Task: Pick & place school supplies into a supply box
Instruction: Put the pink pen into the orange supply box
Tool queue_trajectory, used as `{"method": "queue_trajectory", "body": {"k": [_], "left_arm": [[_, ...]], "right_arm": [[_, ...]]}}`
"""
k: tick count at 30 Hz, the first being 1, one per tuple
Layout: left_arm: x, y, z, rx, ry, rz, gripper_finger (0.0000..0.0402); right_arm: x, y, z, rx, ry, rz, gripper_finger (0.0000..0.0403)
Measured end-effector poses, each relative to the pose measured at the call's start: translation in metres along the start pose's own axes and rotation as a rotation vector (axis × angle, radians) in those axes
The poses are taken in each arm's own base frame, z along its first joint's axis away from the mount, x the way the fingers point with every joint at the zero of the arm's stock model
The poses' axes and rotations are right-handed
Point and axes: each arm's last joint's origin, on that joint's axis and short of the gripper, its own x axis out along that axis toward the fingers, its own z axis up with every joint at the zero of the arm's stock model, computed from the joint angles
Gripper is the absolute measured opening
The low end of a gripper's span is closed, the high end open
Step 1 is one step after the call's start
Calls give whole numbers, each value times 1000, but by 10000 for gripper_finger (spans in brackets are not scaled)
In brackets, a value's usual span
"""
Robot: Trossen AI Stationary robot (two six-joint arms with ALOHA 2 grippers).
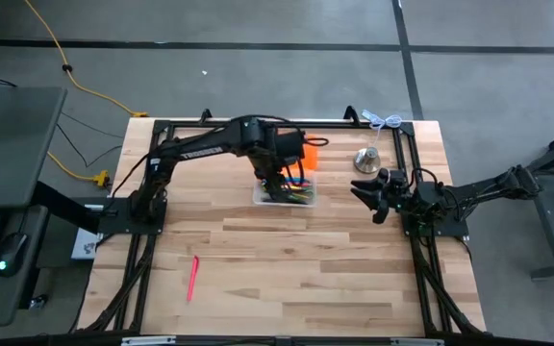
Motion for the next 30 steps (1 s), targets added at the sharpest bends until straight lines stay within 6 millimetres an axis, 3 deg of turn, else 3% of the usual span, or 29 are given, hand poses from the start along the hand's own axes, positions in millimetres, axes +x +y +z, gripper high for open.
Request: {"method": "queue_trajectory", "body": {"k": [25,30], "left_arm": [[-4,-110,-63,-323,15,-28,195],[3,-125,-77,-410,34,2,195]], "right_arm": [[0,2,-1,-8,34,59,140],[0,2,-1,-9,35,59,140]]}}
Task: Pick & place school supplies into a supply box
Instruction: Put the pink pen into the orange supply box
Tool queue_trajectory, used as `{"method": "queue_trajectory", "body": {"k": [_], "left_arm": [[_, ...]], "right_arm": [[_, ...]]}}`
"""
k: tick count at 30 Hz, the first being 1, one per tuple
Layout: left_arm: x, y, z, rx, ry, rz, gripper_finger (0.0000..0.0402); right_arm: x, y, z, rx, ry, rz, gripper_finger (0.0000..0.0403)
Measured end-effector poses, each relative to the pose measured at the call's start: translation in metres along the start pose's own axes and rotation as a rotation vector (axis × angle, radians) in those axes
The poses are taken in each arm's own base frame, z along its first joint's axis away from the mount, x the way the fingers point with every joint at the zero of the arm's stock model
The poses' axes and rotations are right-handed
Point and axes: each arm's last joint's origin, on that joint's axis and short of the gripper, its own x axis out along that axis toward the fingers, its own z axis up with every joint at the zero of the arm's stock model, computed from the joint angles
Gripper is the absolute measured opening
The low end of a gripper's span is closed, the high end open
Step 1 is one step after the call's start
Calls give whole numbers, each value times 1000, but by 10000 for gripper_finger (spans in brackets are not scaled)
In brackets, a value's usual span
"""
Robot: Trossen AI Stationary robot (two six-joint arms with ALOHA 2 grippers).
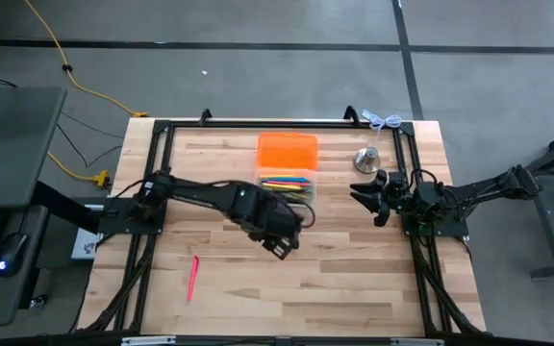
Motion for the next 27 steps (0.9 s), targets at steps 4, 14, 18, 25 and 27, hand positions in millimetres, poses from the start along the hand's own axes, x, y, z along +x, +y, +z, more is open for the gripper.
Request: {"method": "queue_trajectory", "body": {"k": [4,14,18,25,27], "left_arm": [[16,-2,-13,-59,71,45,195],[57,9,-42,-147,241,210,195],[64,18,-55,-186,272,266,195],[63,35,-82,-254,282,334,195],[63,40,-90,-271,280,331,195]], "right_arm": [[0,0,0,-1,2,-1,140],[0,0,0,-2,4,-2,140],[0,0,-1,-3,7,-3,140],[0,-1,-1,-6,11,-6,140],[0,-1,-1,-6,13,-7,140]]}}
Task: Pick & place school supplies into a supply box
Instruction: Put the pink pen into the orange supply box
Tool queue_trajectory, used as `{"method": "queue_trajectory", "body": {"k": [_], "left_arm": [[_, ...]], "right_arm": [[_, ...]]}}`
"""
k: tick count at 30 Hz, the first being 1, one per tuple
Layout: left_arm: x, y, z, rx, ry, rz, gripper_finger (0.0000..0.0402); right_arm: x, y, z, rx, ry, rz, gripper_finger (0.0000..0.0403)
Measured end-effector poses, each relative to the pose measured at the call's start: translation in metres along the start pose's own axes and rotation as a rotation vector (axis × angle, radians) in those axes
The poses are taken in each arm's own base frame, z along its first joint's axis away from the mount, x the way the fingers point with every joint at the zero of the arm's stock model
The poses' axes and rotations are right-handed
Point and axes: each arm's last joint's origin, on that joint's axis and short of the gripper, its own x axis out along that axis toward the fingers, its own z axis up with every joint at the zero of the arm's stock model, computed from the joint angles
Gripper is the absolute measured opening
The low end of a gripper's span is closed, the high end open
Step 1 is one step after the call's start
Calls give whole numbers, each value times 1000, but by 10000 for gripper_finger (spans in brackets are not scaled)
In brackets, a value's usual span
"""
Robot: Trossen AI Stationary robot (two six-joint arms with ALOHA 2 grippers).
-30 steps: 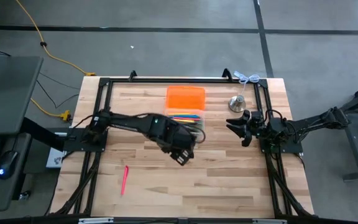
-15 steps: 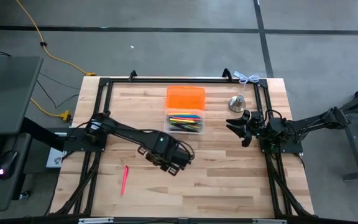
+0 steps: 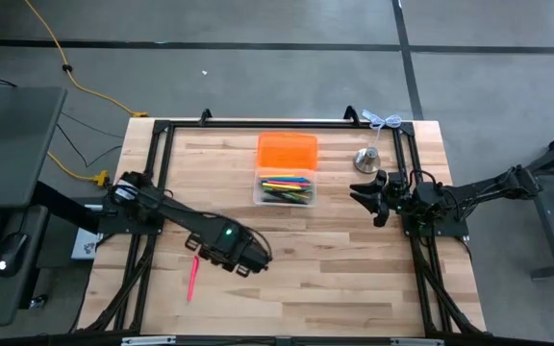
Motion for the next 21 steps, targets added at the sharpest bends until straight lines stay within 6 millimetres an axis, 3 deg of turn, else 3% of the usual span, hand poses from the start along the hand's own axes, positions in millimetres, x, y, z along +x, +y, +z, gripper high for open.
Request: {"method": "queue_trajectory", "body": {"k": [21], "left_arm": [[78,62,-42,-100,93,-138,195]], "right_arm": [[0,0,0,0,1,-1,140]]}}
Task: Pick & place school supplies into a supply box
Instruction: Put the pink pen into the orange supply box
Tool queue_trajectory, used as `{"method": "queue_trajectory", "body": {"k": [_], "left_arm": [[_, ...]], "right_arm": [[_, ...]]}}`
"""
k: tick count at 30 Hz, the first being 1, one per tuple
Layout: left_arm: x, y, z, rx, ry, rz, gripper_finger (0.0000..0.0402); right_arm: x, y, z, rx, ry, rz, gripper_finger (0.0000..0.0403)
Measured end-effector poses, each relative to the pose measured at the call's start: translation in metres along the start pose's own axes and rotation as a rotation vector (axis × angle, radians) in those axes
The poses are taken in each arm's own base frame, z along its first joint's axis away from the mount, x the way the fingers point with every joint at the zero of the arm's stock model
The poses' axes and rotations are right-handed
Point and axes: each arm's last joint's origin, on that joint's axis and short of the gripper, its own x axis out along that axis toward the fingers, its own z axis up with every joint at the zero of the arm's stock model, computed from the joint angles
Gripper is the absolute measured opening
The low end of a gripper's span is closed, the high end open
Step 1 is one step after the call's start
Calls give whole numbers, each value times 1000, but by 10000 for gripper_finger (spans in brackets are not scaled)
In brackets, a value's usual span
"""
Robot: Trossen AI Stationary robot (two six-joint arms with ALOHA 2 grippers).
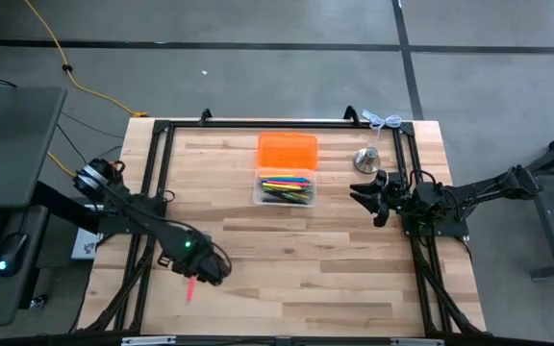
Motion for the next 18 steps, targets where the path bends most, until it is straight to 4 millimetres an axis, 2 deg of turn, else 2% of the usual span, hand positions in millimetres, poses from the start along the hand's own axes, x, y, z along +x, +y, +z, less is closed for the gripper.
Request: {"method": "queue_trajectory", "body": {"k": [6,18], "left_arm": [[19,11,0,-14,22,27,195],[48,18,9,-4,38,-6,195]], "right_arm": [[0,0,0,0,0,0,140],[0,0,0,7,-1,0,140]]}}
